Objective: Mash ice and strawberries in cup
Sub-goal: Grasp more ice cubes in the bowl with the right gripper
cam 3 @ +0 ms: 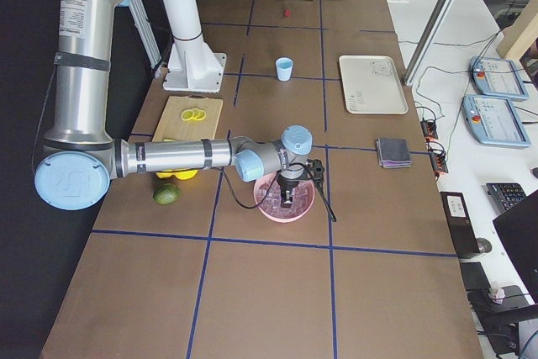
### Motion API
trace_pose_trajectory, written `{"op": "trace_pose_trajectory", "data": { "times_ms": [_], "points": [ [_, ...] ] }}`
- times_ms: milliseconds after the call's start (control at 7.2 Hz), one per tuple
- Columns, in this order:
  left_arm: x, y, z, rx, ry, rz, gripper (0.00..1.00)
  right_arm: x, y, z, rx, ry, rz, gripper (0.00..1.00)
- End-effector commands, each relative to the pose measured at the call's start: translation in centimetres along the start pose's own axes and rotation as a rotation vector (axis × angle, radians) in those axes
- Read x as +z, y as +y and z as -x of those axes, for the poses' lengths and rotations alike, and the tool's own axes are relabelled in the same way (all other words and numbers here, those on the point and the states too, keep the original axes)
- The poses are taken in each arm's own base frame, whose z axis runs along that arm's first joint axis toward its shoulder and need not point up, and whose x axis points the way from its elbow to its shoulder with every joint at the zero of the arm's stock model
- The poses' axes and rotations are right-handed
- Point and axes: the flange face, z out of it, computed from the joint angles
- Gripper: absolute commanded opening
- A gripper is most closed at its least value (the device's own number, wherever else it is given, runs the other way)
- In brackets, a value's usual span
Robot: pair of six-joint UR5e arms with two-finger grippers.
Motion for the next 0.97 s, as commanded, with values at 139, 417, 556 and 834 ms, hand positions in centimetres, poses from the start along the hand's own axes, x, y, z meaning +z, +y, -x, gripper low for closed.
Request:
{"op": "trace_pose_trajectory", "data": {
  "times_ms": [139, 417, 556, 834],
  "points": [
    [0.0, 0.0, 0.0, 0.001, 0.0, -0.001, 1.0, -0.1, 0.0, 0.2, -0.003, -0.008, 0.0, 0.14],
    [-0.4, 0.0, -0.5, 0.008, 0.0, -0.007, 1.0, -1.1, 0.1, 1.1, -0.018, -0.039, -0.007, 0.0],
    [-0.5, 0.0, -0.6, 0.009, 0.0, -0.009, 1.0, -2.4, 0.6, 2.0, -0.03, -0.044, -0.023, 0.0],
    [-0.6, 0.1, -0.8, 0.01, 0.001, -0.01, 1.0, -4.2, 1.9, 3.3, -0.056, -0.06, -0.046, 0.0]
  ]
}}
